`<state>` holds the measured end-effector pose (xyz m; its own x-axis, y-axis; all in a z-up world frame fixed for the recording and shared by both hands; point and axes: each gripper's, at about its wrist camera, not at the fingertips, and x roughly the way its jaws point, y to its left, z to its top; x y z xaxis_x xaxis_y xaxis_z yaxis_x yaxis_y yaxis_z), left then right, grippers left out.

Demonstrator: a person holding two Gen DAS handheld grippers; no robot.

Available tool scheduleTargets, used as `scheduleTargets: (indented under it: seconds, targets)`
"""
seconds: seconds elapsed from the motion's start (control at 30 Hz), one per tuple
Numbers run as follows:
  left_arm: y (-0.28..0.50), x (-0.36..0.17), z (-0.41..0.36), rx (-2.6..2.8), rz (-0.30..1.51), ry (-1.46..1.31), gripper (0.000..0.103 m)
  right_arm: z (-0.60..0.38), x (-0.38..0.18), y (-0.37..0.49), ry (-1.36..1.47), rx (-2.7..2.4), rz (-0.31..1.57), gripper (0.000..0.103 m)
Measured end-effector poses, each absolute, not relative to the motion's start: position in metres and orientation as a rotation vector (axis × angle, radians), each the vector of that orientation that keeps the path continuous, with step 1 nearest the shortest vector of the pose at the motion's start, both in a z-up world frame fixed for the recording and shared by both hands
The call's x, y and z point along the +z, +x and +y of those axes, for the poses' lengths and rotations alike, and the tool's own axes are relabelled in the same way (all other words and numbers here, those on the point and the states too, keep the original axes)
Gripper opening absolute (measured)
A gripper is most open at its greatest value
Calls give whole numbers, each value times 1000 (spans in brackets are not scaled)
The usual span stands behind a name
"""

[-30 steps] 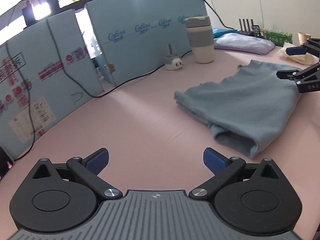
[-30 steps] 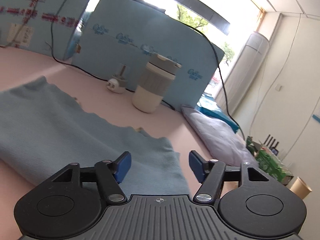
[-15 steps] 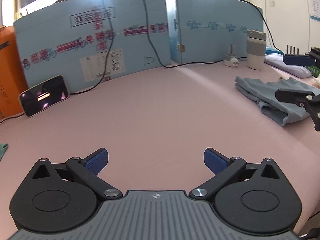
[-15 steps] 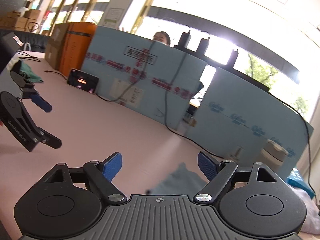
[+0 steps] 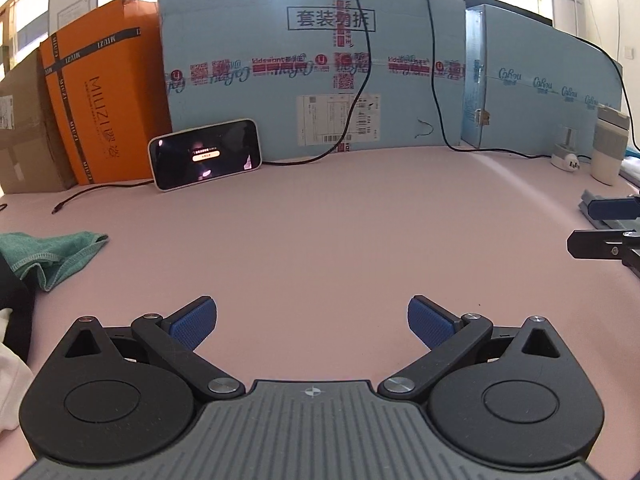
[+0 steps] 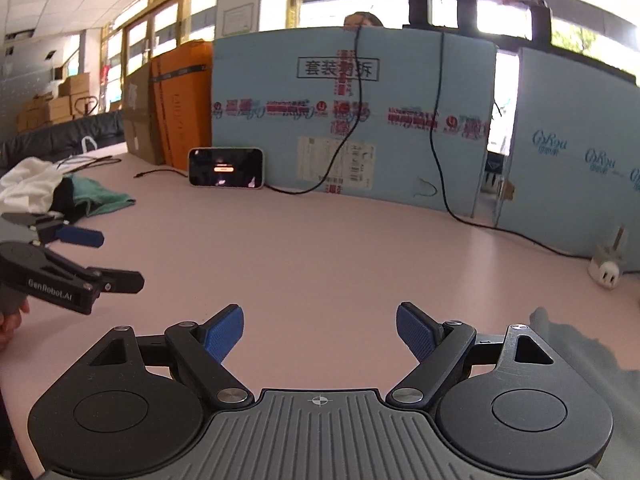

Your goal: Fold clothes

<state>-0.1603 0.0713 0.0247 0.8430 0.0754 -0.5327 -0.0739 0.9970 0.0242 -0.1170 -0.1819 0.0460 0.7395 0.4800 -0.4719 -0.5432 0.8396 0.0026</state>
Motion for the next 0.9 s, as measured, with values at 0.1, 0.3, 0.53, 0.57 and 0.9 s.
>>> scheduleTargets:
  seconds: [0.1, 0.3, 0.53, 0.57, 0.9]
  targets:
    - [-150, 21, 73, 39, 595, -41, 103, -186, 41, -105, -82, 525, 510, 86]
    - [-143, 14, 69, 26, 639, -35, 103, -181, 25, -93, -89, 483, 589, 86]
    - [-142, 13, 67, 31, 644, -20, 103, -174, 14, -89, -145, 433, 646, 97]
    - [-142, 13, 67, 32, 645, -18, 103, -175, 13, -87, -141, 429, 651, 99]
    - [-143, 12, 70, 29, 644, -17, 103, -177, 13, -84, -121, 427, 669, 103]
